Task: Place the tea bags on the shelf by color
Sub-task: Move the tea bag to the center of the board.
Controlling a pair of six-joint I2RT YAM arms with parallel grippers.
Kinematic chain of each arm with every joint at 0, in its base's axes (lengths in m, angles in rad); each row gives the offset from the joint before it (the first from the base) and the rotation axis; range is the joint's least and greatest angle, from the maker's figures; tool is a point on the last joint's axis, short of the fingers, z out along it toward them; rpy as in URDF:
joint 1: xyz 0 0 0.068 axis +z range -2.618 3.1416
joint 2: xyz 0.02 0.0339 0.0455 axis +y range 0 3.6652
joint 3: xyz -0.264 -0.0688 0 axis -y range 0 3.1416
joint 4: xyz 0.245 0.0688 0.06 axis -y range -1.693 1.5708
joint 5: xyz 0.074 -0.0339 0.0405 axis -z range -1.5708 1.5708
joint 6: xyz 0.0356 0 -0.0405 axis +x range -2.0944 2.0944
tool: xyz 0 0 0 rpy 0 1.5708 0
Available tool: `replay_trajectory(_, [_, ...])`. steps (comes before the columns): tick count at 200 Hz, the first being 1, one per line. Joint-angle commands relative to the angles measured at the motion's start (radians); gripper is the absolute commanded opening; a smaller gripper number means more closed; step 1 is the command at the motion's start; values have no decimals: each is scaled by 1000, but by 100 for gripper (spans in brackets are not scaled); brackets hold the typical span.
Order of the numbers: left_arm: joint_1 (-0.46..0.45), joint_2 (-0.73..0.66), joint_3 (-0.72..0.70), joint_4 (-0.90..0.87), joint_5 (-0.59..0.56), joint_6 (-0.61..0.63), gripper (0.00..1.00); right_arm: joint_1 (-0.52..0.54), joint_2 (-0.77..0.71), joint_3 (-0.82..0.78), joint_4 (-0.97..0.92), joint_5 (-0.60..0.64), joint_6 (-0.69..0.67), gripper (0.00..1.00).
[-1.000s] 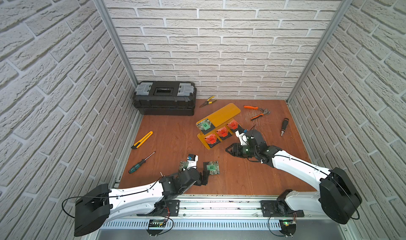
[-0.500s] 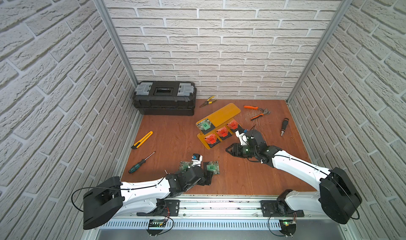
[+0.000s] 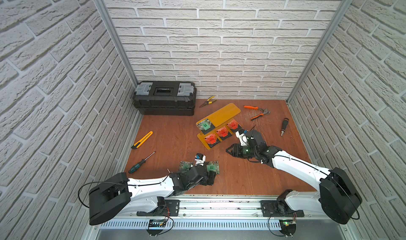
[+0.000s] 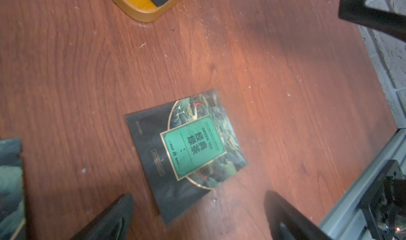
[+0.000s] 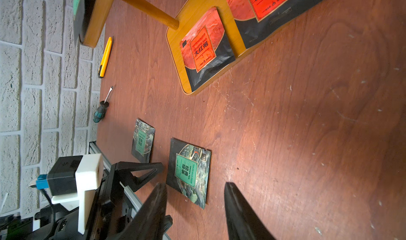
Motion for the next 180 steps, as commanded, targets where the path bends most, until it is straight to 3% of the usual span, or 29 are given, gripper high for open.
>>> replay_trajectory(1, [6, 26, 28, 55, 32, 22, 98, 4, -26, -14, -7, 14, -21, 47])
replay_trajectory(180, [-30, 223, 150, 143, 141, 65, 98, 1, -53, -28, -67, 68, -42, 46])
